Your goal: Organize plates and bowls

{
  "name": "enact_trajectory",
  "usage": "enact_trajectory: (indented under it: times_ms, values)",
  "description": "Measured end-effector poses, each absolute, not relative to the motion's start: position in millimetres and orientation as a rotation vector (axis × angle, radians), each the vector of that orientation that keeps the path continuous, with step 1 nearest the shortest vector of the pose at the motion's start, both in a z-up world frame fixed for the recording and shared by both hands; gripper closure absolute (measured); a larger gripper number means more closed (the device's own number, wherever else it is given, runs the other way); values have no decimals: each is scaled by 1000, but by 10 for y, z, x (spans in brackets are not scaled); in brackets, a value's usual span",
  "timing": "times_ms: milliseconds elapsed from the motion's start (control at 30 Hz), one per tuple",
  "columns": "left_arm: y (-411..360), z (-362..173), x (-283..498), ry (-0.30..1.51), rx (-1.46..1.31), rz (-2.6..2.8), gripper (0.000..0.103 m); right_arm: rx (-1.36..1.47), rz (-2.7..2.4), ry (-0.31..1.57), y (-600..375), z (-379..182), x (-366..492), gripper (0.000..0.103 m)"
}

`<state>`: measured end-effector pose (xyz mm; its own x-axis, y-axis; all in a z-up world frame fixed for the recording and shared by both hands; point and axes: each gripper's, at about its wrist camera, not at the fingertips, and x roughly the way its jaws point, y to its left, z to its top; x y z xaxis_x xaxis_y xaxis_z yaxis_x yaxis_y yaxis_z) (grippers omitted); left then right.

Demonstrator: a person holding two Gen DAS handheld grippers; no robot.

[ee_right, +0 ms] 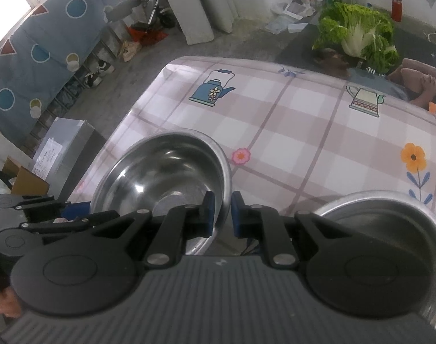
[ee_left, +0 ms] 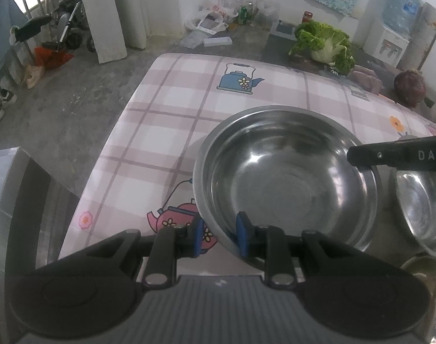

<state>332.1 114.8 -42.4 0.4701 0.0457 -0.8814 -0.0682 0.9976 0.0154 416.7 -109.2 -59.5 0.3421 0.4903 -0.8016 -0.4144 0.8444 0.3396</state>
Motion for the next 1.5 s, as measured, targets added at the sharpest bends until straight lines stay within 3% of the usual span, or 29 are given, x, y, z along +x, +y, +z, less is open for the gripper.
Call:
enact_trajectory:
  times_ms: [533,967,1500]
  values:
    - [1020,-39,3129,1005,0,44,77,102,580,1021,-1268,-239,3977,92]
    - [488,249,2955,947,35,-89,77,142,484,977,-1988,78,3551,92]
    - [-509,-197,3143,1010,137,-237,75,216,310,1004,-3044,-267,3293,90]
